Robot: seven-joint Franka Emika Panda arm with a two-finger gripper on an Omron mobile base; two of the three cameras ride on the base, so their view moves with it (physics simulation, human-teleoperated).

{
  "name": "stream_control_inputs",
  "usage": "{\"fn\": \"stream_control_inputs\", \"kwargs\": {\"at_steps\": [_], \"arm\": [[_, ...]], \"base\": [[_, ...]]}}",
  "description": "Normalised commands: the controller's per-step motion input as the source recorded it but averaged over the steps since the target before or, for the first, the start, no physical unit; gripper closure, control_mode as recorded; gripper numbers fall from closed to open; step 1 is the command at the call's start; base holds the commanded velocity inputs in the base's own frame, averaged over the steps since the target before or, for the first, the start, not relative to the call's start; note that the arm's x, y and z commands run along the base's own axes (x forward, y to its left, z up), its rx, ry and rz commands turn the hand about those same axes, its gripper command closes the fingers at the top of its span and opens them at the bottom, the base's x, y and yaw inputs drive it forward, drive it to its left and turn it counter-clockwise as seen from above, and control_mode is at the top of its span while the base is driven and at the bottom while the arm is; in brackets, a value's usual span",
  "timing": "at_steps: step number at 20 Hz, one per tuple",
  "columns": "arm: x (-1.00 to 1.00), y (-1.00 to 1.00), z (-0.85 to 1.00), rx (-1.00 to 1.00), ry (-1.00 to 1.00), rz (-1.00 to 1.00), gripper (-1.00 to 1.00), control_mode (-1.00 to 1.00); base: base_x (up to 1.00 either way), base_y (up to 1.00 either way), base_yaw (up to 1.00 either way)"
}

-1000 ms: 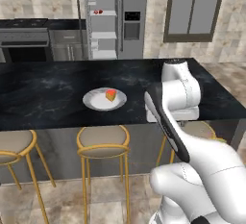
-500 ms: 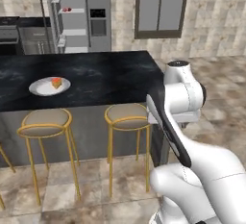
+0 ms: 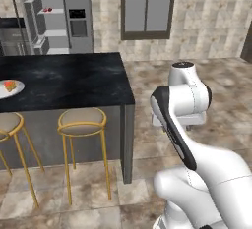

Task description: Take the cheese, fish, and bell pepper from the fridge and place them on the plate on the dining counter to create an appetizer plate.

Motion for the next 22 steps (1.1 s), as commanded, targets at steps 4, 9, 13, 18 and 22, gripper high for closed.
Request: {"fn": "stream_control_inputs", "kwargs": {"at_steps": [4,9,13,18,22], "arm": [[0.00,0.00,0.00,0.00,0.00,0.00,-1.00,1.00],[0.00,0.00,0.00,0.00,0.00,0.00,-1.00,1.00],[0.00,0.00,0.00,0.00,0.00,0.00,-1.00,1.00],[0.00,0.00,0.00,0.00,0.00,0.00,-1.00,1.00],[0.00,0.00,0.00,0.00,0.00,0.00,-1.00,1.00]], "base": [[0.18,-1.00,0.22],[0.49,-1.00,0.29],[0.89,-1.00,0.32],[1.00,-0.95,0.33],[1.00,-0.90,0.32]]}}
